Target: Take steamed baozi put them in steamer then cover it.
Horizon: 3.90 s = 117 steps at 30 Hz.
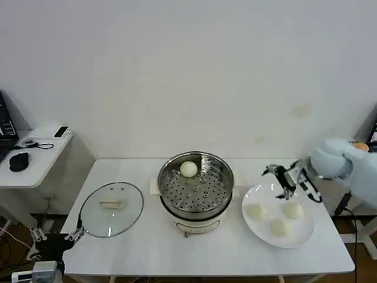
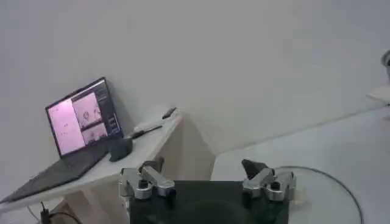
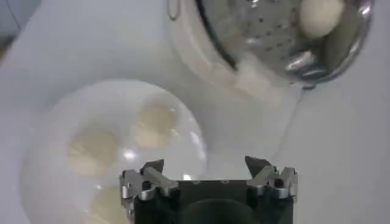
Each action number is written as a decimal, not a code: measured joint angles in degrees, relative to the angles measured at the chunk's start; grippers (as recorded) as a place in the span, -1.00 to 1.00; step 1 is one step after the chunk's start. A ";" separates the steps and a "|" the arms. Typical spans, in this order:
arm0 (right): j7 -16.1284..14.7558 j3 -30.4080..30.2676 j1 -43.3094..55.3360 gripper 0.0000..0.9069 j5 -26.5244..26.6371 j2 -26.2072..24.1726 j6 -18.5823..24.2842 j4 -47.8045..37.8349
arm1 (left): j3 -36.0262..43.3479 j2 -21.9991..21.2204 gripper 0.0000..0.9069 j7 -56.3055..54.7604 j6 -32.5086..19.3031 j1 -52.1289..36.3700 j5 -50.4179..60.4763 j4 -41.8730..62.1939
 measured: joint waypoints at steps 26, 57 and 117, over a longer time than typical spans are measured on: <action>0.59 7.03 -14.82 0.98 -0.49 10.53 -6.40 -12.11 | -2.00 -0.91 1.00 0.00 -0.16 0.78 0.42 0.51; -0.67 9.53 -17.74 0.42 -3.52 14.32 -7.77 -16.52 | -1.79 -1.70 1.00 -0.02 -0.31 0.69 0.62 0.30; 10.72 -11.07 14.90 0.47 35.00 45.16 -32.21 -14.80 | -2.27 0.57 1.00 0.39 -0.30 -2.80 -0.32 0.91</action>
